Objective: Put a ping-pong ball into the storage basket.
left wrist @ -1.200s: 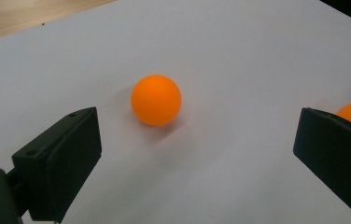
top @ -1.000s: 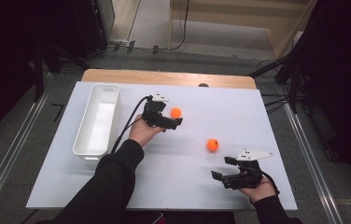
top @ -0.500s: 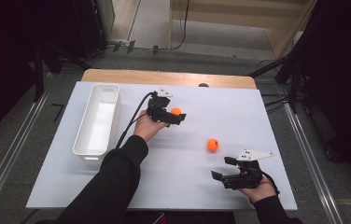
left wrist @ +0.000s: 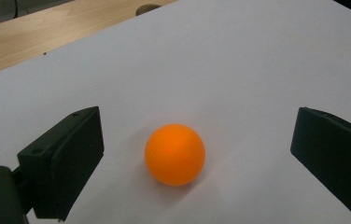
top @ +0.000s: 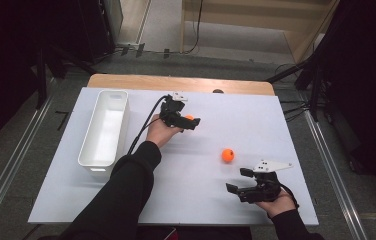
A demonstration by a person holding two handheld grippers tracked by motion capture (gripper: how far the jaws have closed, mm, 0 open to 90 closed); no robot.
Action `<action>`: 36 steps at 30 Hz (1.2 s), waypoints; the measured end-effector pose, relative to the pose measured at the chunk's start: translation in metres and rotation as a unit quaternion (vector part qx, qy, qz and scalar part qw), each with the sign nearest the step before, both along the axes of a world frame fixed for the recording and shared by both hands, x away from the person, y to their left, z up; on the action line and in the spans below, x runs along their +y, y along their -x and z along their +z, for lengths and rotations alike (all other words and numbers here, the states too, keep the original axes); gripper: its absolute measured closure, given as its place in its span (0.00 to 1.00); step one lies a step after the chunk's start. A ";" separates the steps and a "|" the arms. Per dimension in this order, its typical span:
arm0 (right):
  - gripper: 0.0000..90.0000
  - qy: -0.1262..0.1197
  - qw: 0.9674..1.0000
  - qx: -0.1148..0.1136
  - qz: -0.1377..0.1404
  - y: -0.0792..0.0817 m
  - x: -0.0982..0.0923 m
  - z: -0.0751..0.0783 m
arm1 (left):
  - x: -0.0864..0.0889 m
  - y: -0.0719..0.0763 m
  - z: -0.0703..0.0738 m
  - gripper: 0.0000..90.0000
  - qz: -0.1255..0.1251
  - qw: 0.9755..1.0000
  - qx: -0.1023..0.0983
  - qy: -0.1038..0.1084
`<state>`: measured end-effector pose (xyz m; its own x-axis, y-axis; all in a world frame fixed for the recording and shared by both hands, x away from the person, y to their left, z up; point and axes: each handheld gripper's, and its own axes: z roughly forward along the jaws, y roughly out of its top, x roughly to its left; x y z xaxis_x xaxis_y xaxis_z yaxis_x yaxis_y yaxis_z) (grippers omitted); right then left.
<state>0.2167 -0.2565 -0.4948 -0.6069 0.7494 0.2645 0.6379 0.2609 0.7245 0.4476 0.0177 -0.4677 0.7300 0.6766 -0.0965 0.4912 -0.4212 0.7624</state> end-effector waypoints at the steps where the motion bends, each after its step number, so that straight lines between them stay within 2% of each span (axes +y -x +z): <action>1: 0.17 -0.001 1.000 0.000 0.000 0.000 0.000 0.000 | -0.001 -0.001 0.000 0.03 0.000 1.000 0.002 0.000; 6: 0.17 -0.002 1.000 -0.004 -0.001 0.000 0.000 0.000 | -0.005 -0.006 -0.002 0.03 0.007 1.000 0.010 0.020; 11: 0.17 -0.002 1.000 -0.005 0.001 0.000 0.000 0.000 | -0.006 -0.012 -0.006 0.03 0.017 1.000 0.011 0.004; 14: 0.17 -0.003 1.000 -0.002 0.000 0.000 0.000 0.001 | -0.008 -0.015 -0.006 0.03 0.015 1.000 0.006 0.000; 15: 0.17 -0.003 1.000 -0.002 0.000 0.000 0.000 0.001 | -0.009 -0.016 -0.006 0.03 0.014 1.000 0.007 0.005; 21: 0.16 -0.001 1.000 -0.003 0.004 0.000 0.001 0.000 | -0.013 -0.019 -0.009 0.03 0.015 1.000 0.005 -0.009; 26: 0.17 -0.002 1.000 -0.003 0.004 0.000 0.001 0.000 | -0.013 -0.020 -0.008 0.03 0.021 1.000 0.003 0.004; 29: 0.17 -0.002 1.000 -0.003 0.004 0.000 0.000 0.000 | -0.011 -0.022 -0.008 0.03 0.023 1.000 0.005 0.001; 33: 0.17 -0.002 1.000 -0.003 0.004 0.000 0.001 0.000 | -0.009 -0.023 -0.009 0.03 0.028 1.000 0.011 0.008; 36: 0.17 -0.002 1.000 -0.002 0.004 0.000 0.001 0.000 | -0.010 -0.023 -0.009 0.03 0.026 1.000 0.005 0.004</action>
